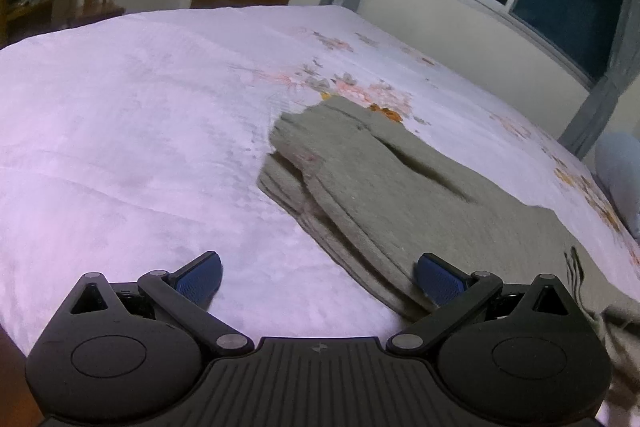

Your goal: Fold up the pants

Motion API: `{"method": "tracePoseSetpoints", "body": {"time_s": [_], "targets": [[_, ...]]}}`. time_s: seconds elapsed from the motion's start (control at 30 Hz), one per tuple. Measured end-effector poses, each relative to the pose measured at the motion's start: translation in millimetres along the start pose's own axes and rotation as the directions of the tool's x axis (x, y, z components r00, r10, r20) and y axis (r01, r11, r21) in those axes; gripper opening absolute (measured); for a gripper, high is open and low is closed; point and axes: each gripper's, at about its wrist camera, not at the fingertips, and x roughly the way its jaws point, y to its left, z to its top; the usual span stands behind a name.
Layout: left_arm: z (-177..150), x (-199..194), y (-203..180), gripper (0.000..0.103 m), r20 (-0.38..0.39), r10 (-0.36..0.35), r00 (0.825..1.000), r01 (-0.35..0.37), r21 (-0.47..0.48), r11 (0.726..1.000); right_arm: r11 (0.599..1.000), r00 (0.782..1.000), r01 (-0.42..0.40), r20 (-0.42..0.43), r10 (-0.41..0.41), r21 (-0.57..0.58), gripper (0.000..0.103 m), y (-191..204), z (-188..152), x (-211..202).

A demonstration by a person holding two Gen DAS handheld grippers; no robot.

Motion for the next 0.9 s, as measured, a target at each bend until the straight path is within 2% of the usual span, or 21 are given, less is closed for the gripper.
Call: {"method": "tracePoseSetpoints", "body": {"time_s": [0.03, 0.13, 0.23, 0.27, 0.3, 0.4, 0.5, 0.57, 0.77, 0.9], "targets": [[2, 0, 3, 0.103, -0.003, -0.004, 1.000, 0.004, -0.014, 1.000, 0.999, 0.996, -0.033, -0.085, 0.032, -0.001, 0.046, 2, -6, 14], [10, 7, 13, 0.103, -0.021, -0.027, 0.999, 0.025, -0.072, 0.997, 0.998, 0.997, -0.054, -0.062, 0.052, -0.037, 0.045, 1, -10, 3], [19, 24, 19, 0.103, -0.030, -0.068, 0.997, 0.064, -0.130, 0.990, 0.996, 0.997, -0.071, 0.040, 0.068, 0.057, 0.053, -22, -9, -24], [22, 30, 22, 0.103, -0.030, -0.087, 0.996, 0.081, -0.162, 0.983, 0.996, 0.996, -0.064, 0.068, 0.060, 0.061, 0.064, -25, -10, -31], [24, 35, 23, 0.103, -0.028, -0.095, 0.995, 0.089, -0.180, 0.980, 0.997, 0.994, -0.059, 0.093, 0.053, 0.059, 0.069, -29, -14, -39], [25, 51, 23, 0.103, -0.038, -0.103, 0.994, 0.092, -0.218, 0.972, 0.996, 0.991, -0.059, 0.127, 0.051, 0.064, 0.070, -41, -16, -52], [26, 63, 15, 0.103, -0.038, -0.092, 0.995, 0.082, -0.200, 0.976, 0.990, 0.988, -0.035, 0.153, 0.013, 0.137, 0.070, -56, -20, -59], [28, 70, 11, 0.103, -0.038, -0.100, 0.994, 0.090, -0.196, 0.977, 0.982, 0.984, 0.037, 0.164, -0.068, 0.186, 0.071, -63, -23, -60], [32, 88, 6, 0.103, -0.018, -0.132, 0.991, 0.127, -0.180, 0.975, 0.913, 0.974, 0.027, 0.196, -0.116, 0.406, 0.073, -101, -32, -62], [34, 96, 2, 0.103, -0.018, -0.131, 0.991, 0.127, -0.146, 0.981, 0.838, 0.972, 0.001, 0.197, -0.129, 0.545, 0.076, -129, -36, -56]]}}
